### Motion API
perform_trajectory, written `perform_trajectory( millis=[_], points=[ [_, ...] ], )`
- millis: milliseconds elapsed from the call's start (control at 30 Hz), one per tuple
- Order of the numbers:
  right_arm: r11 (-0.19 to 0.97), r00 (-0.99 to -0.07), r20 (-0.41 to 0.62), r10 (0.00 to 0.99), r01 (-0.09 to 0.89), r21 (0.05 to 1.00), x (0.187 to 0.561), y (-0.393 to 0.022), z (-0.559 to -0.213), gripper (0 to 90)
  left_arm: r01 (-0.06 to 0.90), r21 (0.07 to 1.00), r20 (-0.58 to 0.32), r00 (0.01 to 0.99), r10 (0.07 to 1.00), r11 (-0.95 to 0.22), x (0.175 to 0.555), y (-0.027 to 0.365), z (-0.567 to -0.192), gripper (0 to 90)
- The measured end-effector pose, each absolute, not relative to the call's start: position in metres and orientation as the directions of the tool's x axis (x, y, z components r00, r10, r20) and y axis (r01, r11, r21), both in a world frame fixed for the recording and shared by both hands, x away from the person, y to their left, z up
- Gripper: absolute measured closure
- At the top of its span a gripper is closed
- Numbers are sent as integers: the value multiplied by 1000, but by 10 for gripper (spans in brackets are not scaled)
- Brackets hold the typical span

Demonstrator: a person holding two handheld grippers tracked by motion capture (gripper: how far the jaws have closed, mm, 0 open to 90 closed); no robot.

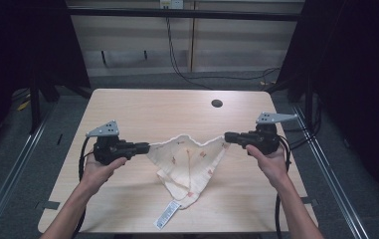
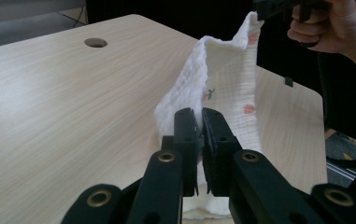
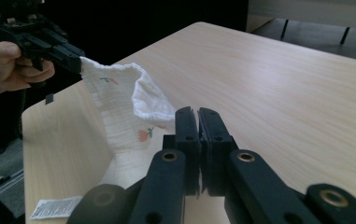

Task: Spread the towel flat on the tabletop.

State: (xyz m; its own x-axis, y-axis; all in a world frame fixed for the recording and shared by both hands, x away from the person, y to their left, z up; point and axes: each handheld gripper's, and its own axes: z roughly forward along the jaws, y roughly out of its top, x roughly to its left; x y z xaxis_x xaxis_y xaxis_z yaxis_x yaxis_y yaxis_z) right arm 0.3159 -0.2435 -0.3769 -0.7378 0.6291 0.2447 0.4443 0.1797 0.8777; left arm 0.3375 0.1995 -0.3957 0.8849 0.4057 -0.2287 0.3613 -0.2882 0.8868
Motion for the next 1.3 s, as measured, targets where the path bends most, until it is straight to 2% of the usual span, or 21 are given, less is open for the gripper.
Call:
perform_trajectory(
  millis=[300, 867, 1067, 1267, 1300],
  points=[
    [185, -743, 210, 636, 410, 893, 319, -245, -344, 874, 329, 902, -192, 885, 425, -279, 342, 212, -370, 856],
    [168, -755, 181, 631, 360, 918, 326, -245, -303, 875, 260, 935, -129, 882, 453, -241, 340, 221, -334, 856],
    [180, -764, 160, 625, 340, 923, 319, -244, -289, 875, 238, 942, -119, 897, 426, -239, 333, 220, -324, 858],
    [178, -786, 131, 604, 293, 940, 295, -246, -275, 876, 191, 955, -85, 910, 405, -228, 315, 226, -305, 858],
    [179, -797, 116, 593, 271, 946, 286, -246, -268, 876, 164, 961, -58, 906, 419, -223, 308, 227, -297, 858]
  ],
)
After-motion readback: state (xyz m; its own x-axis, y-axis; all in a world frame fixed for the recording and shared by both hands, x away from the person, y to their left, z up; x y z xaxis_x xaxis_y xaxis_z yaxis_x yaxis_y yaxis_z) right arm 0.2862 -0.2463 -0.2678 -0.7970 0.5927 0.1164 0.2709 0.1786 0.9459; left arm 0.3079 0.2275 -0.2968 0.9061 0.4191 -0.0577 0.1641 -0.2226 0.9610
